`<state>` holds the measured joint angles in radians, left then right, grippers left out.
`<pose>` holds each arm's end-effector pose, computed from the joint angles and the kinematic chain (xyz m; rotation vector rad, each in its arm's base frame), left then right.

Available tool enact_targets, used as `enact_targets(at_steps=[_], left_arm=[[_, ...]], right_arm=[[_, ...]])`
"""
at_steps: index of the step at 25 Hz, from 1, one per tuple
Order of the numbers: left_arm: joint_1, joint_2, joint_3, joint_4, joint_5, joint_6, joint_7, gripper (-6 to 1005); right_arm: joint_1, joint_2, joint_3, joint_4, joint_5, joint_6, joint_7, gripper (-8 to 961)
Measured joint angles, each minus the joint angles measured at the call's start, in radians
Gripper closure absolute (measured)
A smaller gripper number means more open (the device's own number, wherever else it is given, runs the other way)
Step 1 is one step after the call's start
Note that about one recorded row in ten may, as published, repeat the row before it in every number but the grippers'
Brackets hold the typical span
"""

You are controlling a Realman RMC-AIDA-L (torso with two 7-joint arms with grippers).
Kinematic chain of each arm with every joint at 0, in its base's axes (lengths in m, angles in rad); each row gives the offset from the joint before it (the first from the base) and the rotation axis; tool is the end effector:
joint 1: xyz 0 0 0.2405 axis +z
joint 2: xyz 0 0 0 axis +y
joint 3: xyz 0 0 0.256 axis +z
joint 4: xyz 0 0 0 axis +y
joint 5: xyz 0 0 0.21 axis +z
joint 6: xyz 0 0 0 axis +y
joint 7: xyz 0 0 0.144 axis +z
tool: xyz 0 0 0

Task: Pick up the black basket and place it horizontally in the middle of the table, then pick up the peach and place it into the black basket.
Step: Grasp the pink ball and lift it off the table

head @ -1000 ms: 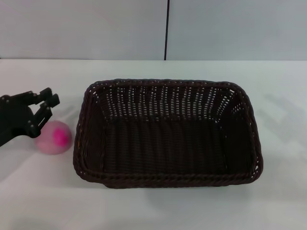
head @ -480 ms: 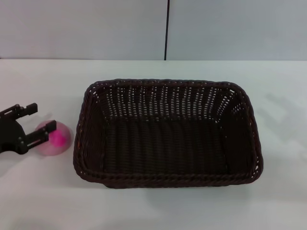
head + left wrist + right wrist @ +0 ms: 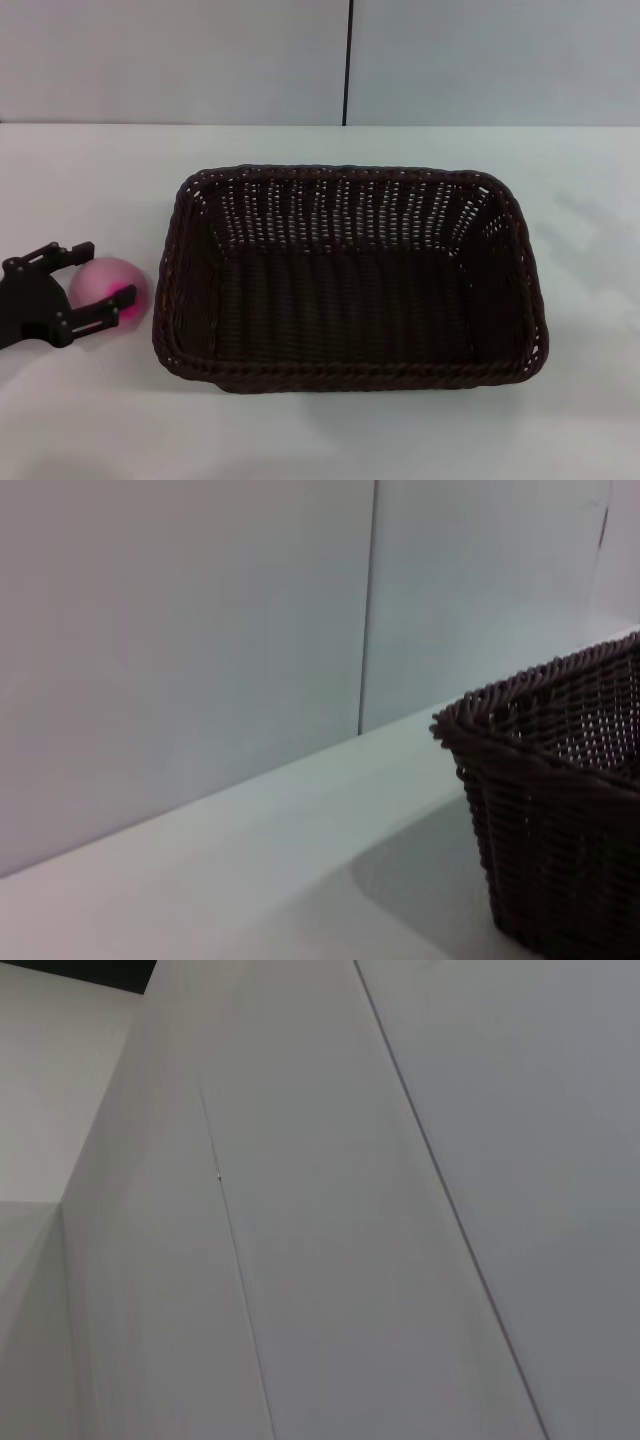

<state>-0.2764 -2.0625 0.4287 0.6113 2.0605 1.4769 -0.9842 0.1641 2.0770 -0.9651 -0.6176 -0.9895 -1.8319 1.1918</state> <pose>-0.3718 0.2566 0.0272 -2.4063 -0.5809 -0.4715 0.2702 0.2471 0.0668 -2.0483 0.4196 1.5799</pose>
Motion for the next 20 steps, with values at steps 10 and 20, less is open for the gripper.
enact_targets(at_steps=[10,20], left_arm=[[0.002,-0.007,0.11,-0.001,0.007,-0.066,0.02,190],[0.008,-0.006,0.106,0.001,-0.003,-0.064,0.026,450]], right_arm=[[0.006,-0.001,0.014,0.022,0.0,-0.008,0.0,342],[0.001,-0.002,0.024,0.023,0.0,-0.009,0.0,342]])
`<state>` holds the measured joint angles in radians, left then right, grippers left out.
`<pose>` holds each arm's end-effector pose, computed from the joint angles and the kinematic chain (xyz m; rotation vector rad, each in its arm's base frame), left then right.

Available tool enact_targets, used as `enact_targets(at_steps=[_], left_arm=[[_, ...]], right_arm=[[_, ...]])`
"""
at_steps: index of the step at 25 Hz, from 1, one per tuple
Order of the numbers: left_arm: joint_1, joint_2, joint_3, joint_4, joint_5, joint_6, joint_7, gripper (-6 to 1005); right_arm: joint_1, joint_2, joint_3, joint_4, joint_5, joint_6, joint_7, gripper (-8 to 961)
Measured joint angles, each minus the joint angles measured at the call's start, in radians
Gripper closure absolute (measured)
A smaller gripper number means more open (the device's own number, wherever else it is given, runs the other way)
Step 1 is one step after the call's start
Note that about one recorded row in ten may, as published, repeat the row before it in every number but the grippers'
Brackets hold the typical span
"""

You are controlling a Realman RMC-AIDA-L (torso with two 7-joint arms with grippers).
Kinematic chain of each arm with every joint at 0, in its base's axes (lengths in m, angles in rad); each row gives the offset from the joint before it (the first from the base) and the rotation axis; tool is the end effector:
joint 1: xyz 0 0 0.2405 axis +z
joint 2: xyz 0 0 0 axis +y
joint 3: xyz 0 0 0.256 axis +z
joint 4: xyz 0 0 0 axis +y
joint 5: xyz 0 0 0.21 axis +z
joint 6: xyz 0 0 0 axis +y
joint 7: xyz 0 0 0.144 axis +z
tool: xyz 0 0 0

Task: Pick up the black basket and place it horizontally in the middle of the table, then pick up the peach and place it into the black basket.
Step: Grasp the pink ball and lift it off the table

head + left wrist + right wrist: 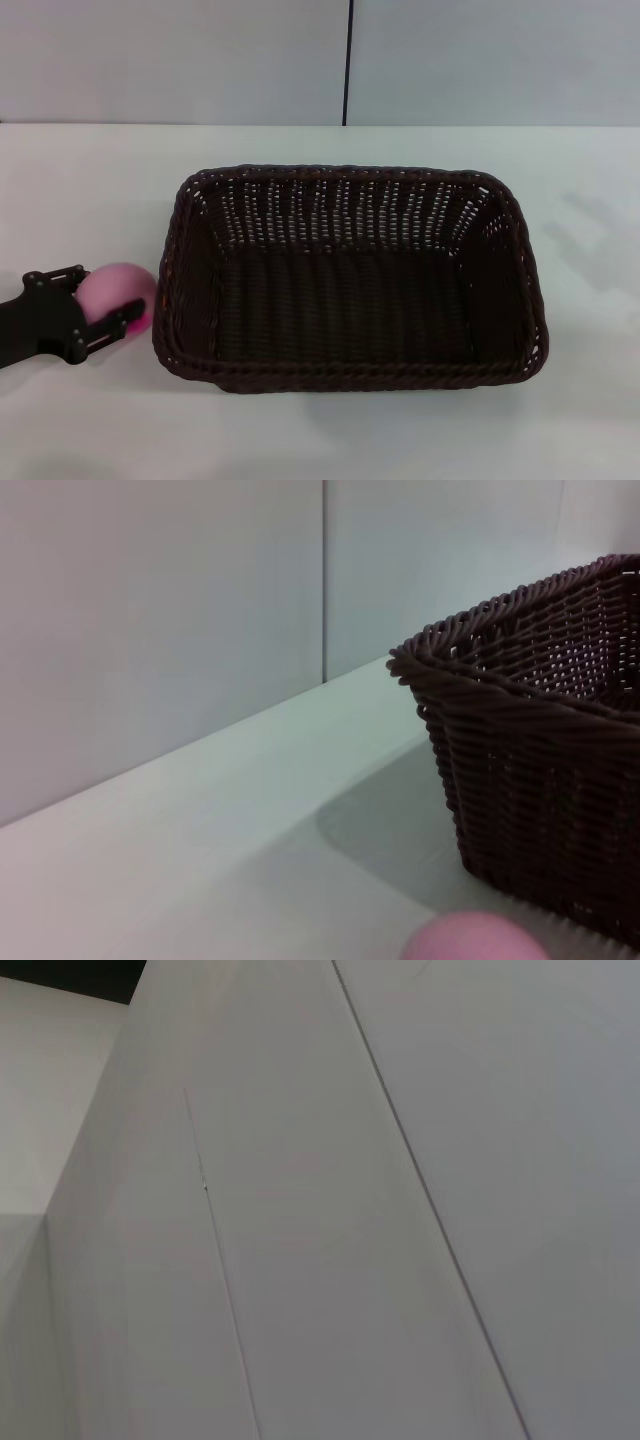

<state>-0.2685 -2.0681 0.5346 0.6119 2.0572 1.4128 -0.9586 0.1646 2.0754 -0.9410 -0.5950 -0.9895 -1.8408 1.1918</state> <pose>-0.3732 0.2567 0.0129 -2.4746 -0.5397 -0.3762 0.2746 0.2454 0.0688 -2.0204 0.4347 1.5847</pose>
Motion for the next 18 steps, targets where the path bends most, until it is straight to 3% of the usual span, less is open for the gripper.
enact_targets(at_steps=[10,18], left_arm=[[0.004,0.001,-0.028,-0.002,-0.025,0.005,0.001,498],[0.012,0.009,-0.156,0.009,-0.192,0.141,-0.006,562]], right_arm=[[0.001,0.0,0.017,0.004,0.0,0.0,0.001,341],[0.008,0.0,0.018,0.014,0.0,-0.001,0.001,342]])
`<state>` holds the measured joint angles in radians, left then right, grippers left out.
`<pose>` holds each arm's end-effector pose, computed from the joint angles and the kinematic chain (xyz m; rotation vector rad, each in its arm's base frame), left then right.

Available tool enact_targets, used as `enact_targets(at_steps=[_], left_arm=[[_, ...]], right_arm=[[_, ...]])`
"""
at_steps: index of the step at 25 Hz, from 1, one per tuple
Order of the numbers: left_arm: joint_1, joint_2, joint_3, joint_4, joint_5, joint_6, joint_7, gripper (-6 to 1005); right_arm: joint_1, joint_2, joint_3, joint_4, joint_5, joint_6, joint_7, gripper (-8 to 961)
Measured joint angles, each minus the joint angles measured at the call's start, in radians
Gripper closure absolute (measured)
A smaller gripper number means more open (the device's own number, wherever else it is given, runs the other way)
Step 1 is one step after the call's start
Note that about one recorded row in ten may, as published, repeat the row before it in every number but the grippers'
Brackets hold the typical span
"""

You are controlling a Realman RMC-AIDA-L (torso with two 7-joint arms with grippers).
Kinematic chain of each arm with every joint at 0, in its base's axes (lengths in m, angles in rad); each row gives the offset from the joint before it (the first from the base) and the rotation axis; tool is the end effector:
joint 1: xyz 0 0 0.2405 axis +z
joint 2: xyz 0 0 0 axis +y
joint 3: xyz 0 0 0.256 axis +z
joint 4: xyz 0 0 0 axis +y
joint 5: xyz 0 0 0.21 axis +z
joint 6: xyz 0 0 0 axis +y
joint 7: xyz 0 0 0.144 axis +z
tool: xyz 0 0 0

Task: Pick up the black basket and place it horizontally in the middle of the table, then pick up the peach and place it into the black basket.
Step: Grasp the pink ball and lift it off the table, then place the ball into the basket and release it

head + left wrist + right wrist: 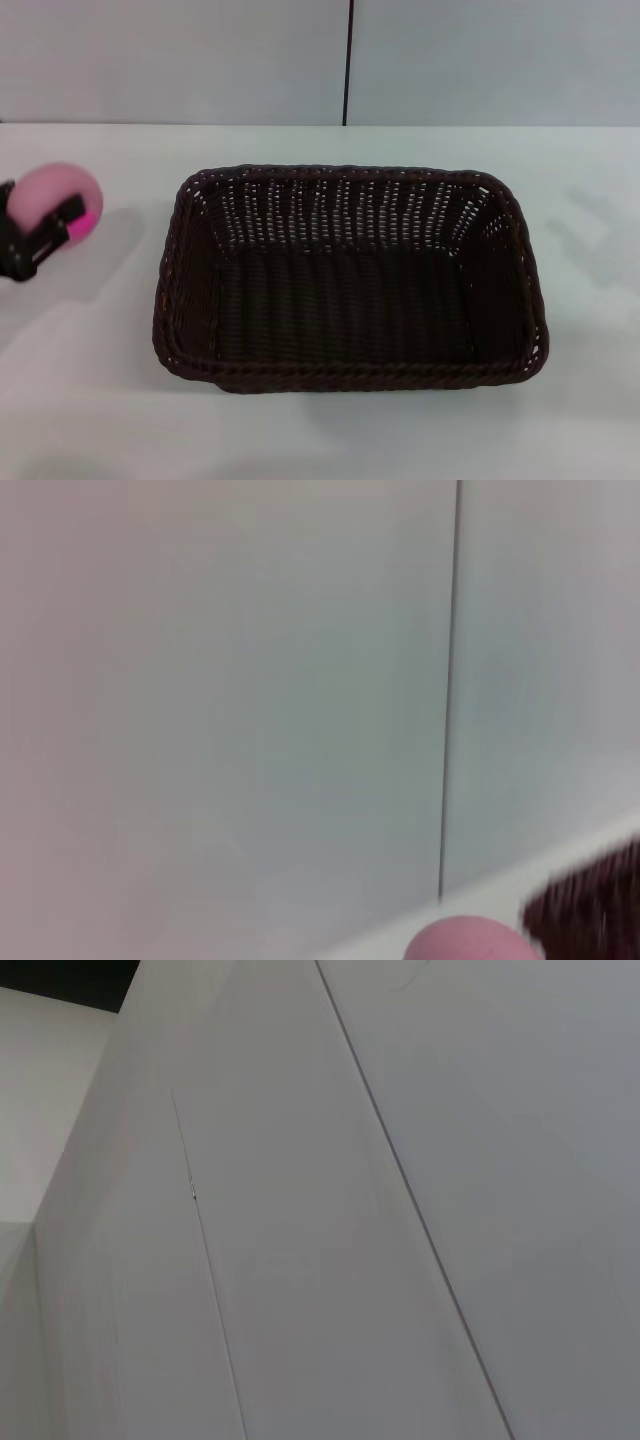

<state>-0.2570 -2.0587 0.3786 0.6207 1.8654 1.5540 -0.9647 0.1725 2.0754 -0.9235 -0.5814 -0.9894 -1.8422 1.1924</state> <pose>-0.3608 0.2614 0.0566 -2.2213 -0.5079 -0.6684 0.2759 0.2468 0.0701 -2.0024 0.4398 1.5899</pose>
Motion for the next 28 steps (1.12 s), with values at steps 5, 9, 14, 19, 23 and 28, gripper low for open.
enact_targets(at_steps=[5,9,14,19,23,28], left_arm=[[-0.038,-0.002,-0.004,-0.002,-0.066,0.126,-0.005,608],[-0.124,-0.012,0.088,-0.032,-0.073,0.274,-0.029,644],[-0.183,-0.019,0.196,-0.1,-0.091,0.286,-0.056,652],[-0.199,-0.02,0.253,-0.127,-0.094,0.266,-0.05,582],[-0.195,-0.02,0.256,-0.128,-0.097,0.26,-0.049,391],[-0.18,-0.019,0.252,-0.136,-0.113,0.239,-0.042,287]], right_arm=[[0.009,0.0,0.0,0.0,0.0,0.0,0.0,341],[0.012,0.001,0.0,0.0,0.0,-0.004,0.0,341],[0.01,0.001,0.0,0.005,0.01,-0.025,0.0,341],[-0.001,0.002,0.015,0.018,0.011,-0.044,-0.002,340],[-0.004,0.001,0.047,0.042,0.01,-0.059,-0.008,340],[-0.014,0.0,0.093,0.079,0.007,-0.06,-0.032,340]])
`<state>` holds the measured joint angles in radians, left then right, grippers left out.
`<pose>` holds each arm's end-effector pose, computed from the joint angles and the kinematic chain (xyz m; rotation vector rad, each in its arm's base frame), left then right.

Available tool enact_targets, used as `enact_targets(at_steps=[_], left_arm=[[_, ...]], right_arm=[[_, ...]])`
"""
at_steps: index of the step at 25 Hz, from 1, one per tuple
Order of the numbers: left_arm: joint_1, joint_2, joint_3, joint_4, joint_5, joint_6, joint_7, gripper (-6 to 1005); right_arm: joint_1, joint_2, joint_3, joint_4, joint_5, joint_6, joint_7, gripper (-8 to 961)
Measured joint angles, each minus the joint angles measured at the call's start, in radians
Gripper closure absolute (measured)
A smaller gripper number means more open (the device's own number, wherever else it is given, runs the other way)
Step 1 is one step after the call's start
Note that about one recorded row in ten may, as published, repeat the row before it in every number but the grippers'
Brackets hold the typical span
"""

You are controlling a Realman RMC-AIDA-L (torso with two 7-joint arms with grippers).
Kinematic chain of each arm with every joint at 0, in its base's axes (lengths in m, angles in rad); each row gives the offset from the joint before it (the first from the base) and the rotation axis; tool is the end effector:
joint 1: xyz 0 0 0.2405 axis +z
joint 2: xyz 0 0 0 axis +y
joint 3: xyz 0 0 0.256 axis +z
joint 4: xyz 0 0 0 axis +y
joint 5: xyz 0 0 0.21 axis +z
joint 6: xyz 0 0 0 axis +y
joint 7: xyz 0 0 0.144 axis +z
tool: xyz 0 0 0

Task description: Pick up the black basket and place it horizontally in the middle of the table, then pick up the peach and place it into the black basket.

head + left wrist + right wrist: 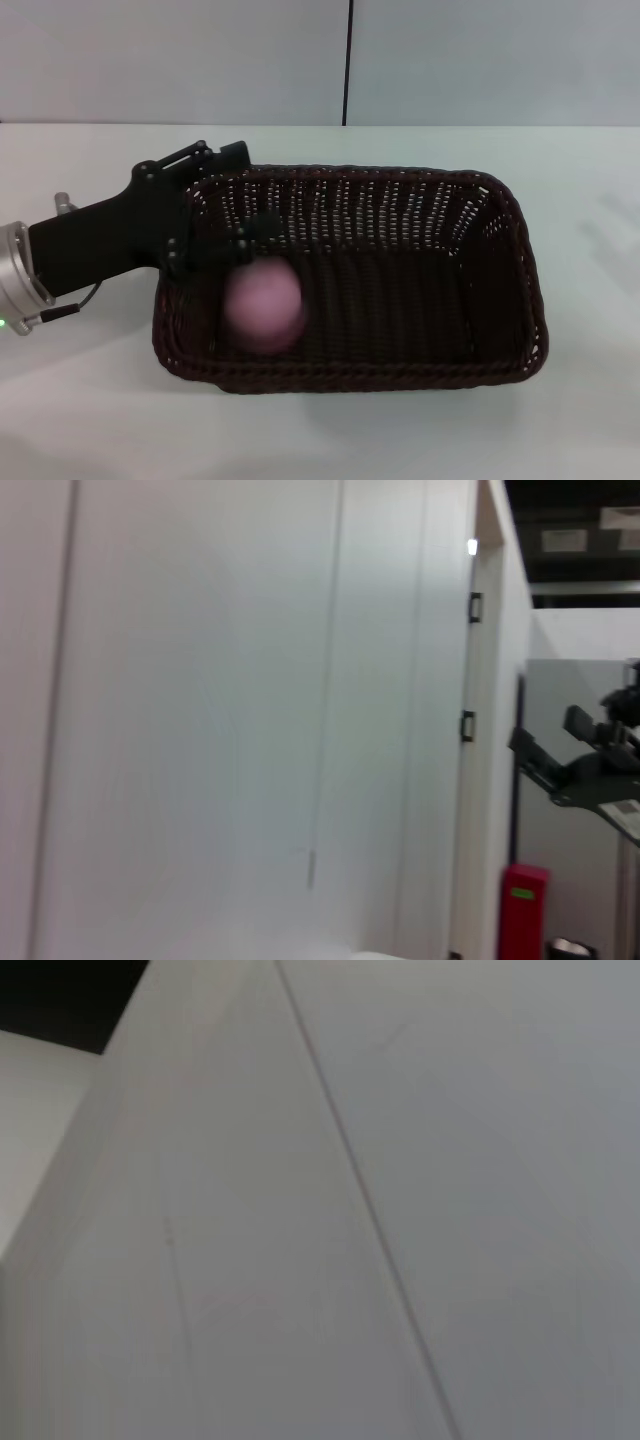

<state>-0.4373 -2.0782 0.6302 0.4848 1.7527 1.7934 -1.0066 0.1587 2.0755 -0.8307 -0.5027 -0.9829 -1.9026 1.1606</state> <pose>-0.2602 0.2842 0.0054 -2.5626 -0.3016 -1.1639 0.2910 0.2322 0.0774 -1.8830 0.4415 1.6098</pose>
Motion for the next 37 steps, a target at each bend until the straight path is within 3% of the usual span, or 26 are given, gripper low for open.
enact_targets(at_steps=[6,10,14,16,19,26,37], left_arm=[[0.066,0.008,-0.004,-0.061,-0.139,-0.031,0.087,162],[0.152,0.01,-0.058,-0.134,-0.295,-0.086,0.26,152],[0.197,0.01,-0.159,-0.245,-0.381,-0.115,0.431,152],[0.23,0.011,-0.305,-0.383,-0.432,-0.112,0.605,152],[0.246,0.01,-0.386,-0.454,-0.44,-0.1,0.702,152],[0.26,0.01,-0.4,-0.476,-0.441,-0.094,0.727,152],[0.261,0.013,-0.401,-0.489,-0.441,-0.116,0.718,152]], right_arm=[[-0.018,-0.002,0.064,0.089,-0.002,0.005,-0.086,341],[-0.022,-0.001,0.134,0.208,0.003,0.014,-0.215,341],[-0.014,0.001,0.269,0.349,0.003,0.042,-0.353,341],[-0.01,0.002,0.351,0.416,0.004,0.054,-0.415,342],[-0.004,0.003,0.448,0.489,0.004,0.081,-0.491,342],[0.017,0.003,0.47,0.496,0.004,0.169,-0.545,340],[0.071,0.005,0.471,0.515,0.0,0.178,-0.722,340]])
